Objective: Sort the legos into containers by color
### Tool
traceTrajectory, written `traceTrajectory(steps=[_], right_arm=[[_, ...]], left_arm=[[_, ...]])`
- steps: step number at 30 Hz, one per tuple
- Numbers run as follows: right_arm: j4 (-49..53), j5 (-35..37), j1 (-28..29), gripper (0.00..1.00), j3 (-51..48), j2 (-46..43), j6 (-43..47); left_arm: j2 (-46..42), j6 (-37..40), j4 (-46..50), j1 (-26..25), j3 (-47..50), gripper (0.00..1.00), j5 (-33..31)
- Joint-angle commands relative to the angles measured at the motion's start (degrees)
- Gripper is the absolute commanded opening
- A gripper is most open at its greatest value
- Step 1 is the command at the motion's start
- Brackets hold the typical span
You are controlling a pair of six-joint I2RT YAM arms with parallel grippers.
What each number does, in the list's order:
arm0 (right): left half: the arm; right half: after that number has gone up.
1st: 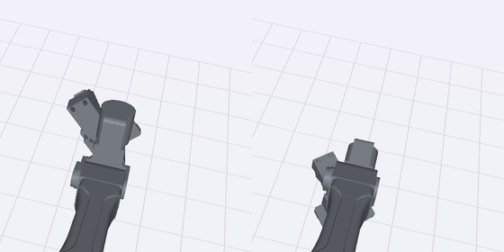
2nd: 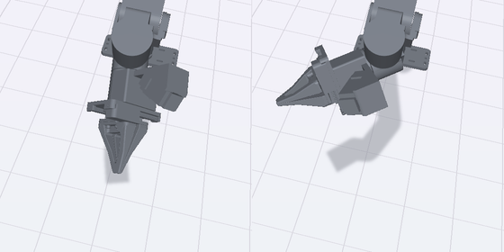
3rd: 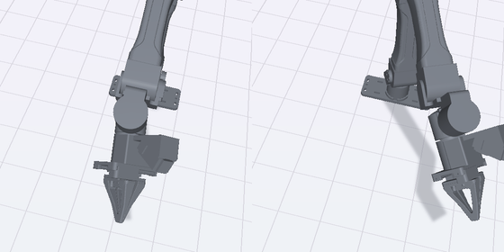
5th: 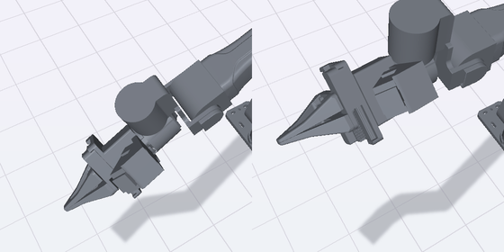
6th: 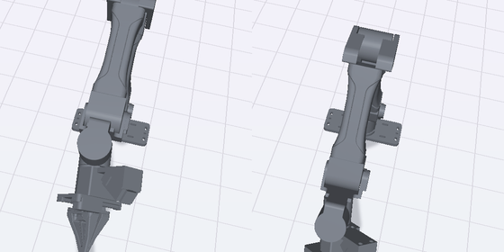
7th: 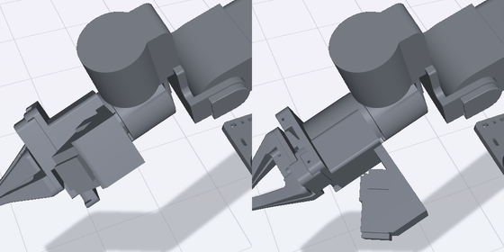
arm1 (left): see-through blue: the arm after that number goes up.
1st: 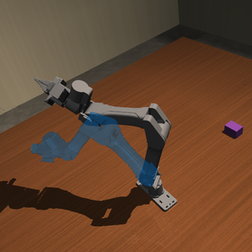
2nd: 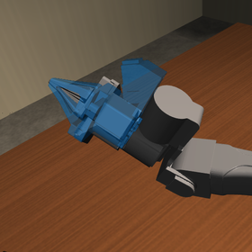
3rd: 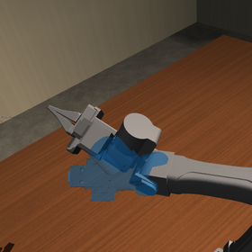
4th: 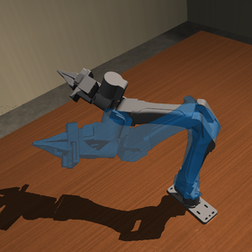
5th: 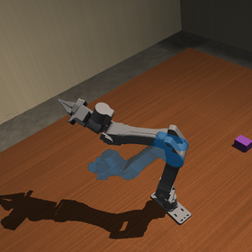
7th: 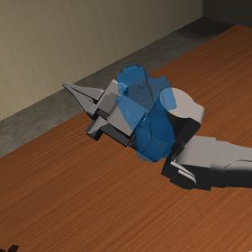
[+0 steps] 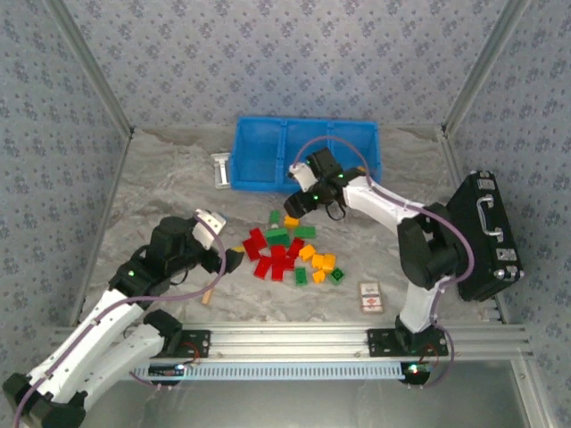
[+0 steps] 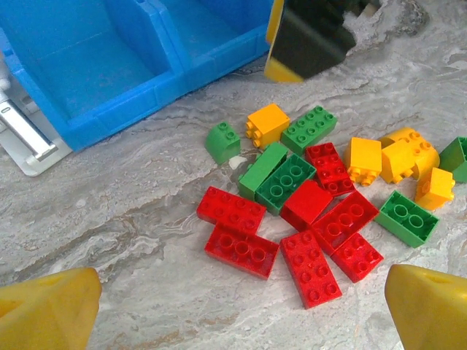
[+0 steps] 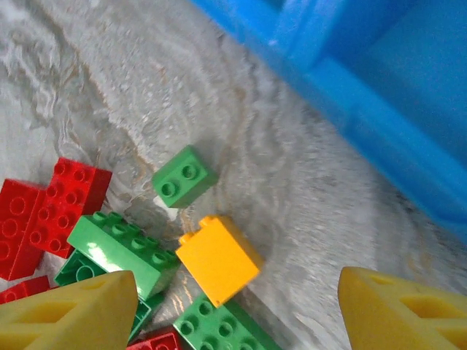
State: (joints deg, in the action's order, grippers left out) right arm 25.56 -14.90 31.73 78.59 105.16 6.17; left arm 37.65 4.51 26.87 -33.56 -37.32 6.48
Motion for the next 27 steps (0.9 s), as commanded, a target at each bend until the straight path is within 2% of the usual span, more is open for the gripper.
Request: traceTrajectory(steps=[1,7,9,12,21,27], right_arm=[[3.14,-2.54,0.44,0.76,3.43,3.35,2.66],[7.18,-0.75,0.88,0.82,8.11,10.02,2.79],[8.25,1.13,1.34,0.88,9.51,12.13,2.04],[8.13,2.18,1.84,0.88,9.85,13.56,1.33],[7.65,1.08,2.41,0.79,8.34,13.35,0.86],[8.54,3.48,3.26,0.71,8.76,14.72,0.99]], left_arm=[[-0.23,0.76,-0.20,-0.36,-0.38,1.00,0.93],[-0.82,0.76,0.37,-0.40,-0.15,1.00,0.38],[-1.00,0.76,0.37,-0.39,-0.21,1.00,0.20],[-1.17,0.76,0.52,-0.32,-0.21,1.00,-0.06],[-1.08,0.94,0.45,-0.37,-0.30,1.00,-0.25],[-1.32,0.94,0.67,-0.39,-0.38,1.00,-0.48]])
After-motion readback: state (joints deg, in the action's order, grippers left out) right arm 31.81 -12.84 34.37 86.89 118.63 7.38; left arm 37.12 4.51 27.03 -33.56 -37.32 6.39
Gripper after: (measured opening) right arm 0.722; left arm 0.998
